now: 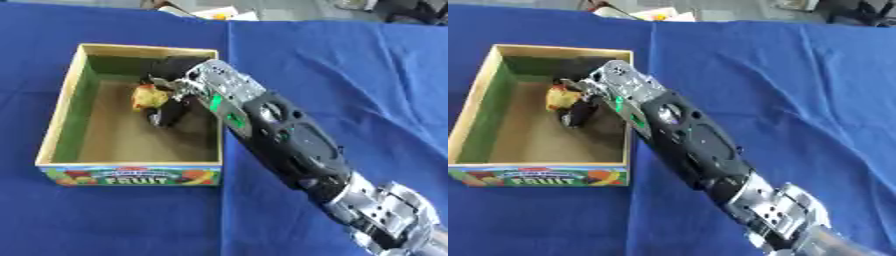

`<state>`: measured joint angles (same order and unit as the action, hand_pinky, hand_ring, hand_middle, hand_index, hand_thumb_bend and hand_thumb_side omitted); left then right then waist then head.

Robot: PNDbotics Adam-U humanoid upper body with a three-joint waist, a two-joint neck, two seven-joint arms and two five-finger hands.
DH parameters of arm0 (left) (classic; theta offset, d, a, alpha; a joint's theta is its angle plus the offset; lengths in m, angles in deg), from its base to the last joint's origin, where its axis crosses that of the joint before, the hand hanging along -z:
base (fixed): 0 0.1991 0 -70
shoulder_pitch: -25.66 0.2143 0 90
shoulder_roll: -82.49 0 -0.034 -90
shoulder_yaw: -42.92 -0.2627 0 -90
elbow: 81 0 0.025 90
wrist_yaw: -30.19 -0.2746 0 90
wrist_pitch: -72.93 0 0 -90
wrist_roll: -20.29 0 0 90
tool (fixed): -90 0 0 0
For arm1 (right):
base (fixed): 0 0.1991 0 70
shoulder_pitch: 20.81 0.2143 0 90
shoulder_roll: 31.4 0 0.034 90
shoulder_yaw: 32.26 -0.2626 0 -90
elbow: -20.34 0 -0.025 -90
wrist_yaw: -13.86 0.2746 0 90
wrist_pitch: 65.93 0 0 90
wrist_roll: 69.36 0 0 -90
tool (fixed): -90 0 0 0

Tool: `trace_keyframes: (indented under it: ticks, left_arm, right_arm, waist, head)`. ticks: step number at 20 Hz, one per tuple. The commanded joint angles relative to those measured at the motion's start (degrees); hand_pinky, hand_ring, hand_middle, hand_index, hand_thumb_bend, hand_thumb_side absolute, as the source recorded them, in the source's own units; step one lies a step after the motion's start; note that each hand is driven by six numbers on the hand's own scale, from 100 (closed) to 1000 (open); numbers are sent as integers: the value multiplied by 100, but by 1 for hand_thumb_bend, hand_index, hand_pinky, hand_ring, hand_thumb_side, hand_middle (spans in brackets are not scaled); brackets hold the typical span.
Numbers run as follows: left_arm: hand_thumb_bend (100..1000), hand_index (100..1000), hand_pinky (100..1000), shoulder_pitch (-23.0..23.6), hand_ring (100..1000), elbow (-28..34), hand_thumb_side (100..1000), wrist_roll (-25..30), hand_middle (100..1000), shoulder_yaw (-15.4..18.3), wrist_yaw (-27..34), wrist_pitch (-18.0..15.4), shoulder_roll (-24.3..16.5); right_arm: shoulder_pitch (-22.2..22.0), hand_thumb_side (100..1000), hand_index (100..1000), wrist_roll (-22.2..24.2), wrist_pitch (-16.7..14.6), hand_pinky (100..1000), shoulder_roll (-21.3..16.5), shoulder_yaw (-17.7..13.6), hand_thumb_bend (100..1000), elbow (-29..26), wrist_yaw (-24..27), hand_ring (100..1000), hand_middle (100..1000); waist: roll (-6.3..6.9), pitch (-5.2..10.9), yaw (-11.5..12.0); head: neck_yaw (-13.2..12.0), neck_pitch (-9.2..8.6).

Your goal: Pick up objects on the table and place them in the box.

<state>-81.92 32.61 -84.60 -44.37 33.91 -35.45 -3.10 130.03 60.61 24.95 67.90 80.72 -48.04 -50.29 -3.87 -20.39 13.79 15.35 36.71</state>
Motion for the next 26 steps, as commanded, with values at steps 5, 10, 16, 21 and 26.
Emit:
trace_keyframes:
  ticks: [5,10,16,21,26]
  left_arm:
    - [100,895,622,-35,832,98,1000,15,859,12,1,1,-62]
    - [100,895,622,-24,832,98,1000,6,859,20,4,3,-60]
    - [100,895,622,-21,832,98,1000,5,859,21,5,7,-63]
    - [100,895,623,4,832,98,1000,-20,859,50,-16,9,-66]
    - [100,895,623,8,832,98,1000,-41,859,65,-30,6,-66]
  right_arm:
    - [194,843,940,67,-127,838,-128,-90,100,-411,74,829,753]
    - [171,856,942,115,-100,835,-265,-219,100,-734,347,820,748]
    - [160,858,941,225,6,835,-384,-277,100,-1018,600,819,747]
    - [269,835,920,-34,-137,824,-836,-706,100,-1491,842,787,710]
    - [14,782,916,-430,-154,816,-1321,-1109,100,-2139,1233,764,690]
  waist:
    - [49,134,-18]
    - [58,161,-44]
    - [61,171,-53]
    - [95,195,-126]
    - [120,193,-169]
  head:
    - [-16,-29]
    - [-54,-54]
    - [-69,-62]
    - [-187,-20]
    - [-292,-18]
